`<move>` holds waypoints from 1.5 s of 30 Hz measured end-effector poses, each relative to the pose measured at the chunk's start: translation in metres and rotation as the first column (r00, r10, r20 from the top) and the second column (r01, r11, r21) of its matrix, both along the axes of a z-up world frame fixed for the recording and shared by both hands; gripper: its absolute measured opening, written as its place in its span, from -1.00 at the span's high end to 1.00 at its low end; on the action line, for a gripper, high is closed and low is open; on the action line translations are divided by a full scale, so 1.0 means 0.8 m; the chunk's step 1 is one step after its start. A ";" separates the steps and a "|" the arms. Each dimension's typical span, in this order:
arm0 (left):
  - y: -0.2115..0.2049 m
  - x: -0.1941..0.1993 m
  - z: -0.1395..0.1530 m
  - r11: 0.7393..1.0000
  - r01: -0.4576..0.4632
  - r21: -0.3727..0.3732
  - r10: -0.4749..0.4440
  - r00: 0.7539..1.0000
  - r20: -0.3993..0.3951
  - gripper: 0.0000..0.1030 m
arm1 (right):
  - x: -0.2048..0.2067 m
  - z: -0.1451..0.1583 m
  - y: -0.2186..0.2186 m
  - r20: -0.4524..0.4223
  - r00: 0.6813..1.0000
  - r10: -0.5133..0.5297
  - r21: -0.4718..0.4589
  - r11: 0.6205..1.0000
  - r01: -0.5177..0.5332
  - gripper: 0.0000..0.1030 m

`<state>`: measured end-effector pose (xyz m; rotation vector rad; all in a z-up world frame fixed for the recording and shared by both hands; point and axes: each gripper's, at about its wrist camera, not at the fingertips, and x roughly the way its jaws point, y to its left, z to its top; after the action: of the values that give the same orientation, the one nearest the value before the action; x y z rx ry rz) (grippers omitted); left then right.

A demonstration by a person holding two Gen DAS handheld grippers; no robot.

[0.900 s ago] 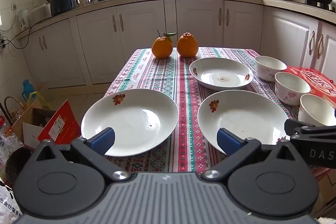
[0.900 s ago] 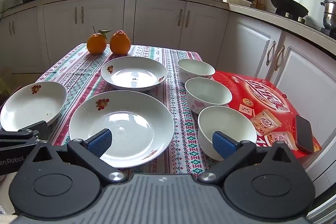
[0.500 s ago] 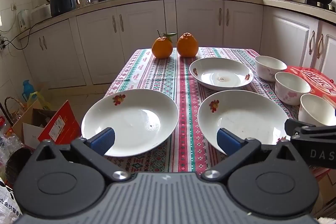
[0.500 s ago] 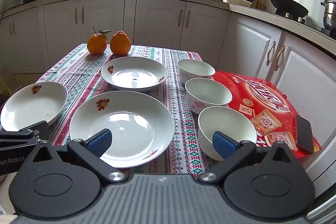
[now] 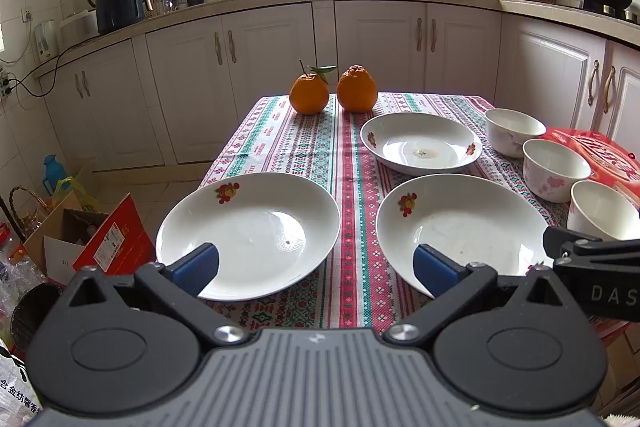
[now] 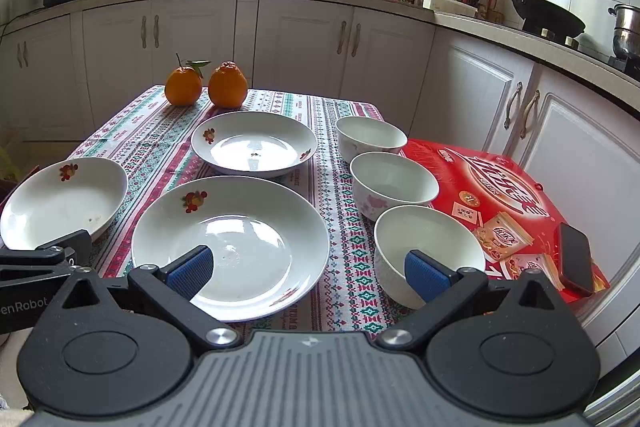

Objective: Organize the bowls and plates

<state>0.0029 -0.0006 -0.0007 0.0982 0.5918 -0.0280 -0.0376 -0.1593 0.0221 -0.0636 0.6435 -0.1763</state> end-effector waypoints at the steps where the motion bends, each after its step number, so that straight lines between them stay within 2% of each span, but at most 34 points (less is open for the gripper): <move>1: 0.001 -0.003 0.004 1.000 0.001 0.000 -0.001 1.000 0.000 -0.99 | 0.000 0.000 0.000 0.000 1.000 0.000 0.000 1.000 0.000 -1.00; 45: 0.000 -0.010 0.010 1.000 0.002 0.005 -0.002 1.000 0.009 -0.99 | -0.002 0.004 0.001 0.008 1.000 0.002 -0.002 1.000 -0.002 -1.00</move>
<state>-0.0054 -0.0005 0.0071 0.1037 0.5831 -0.0279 -0.0393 -0.1587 0.0253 -0.0649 0.6349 -0.1752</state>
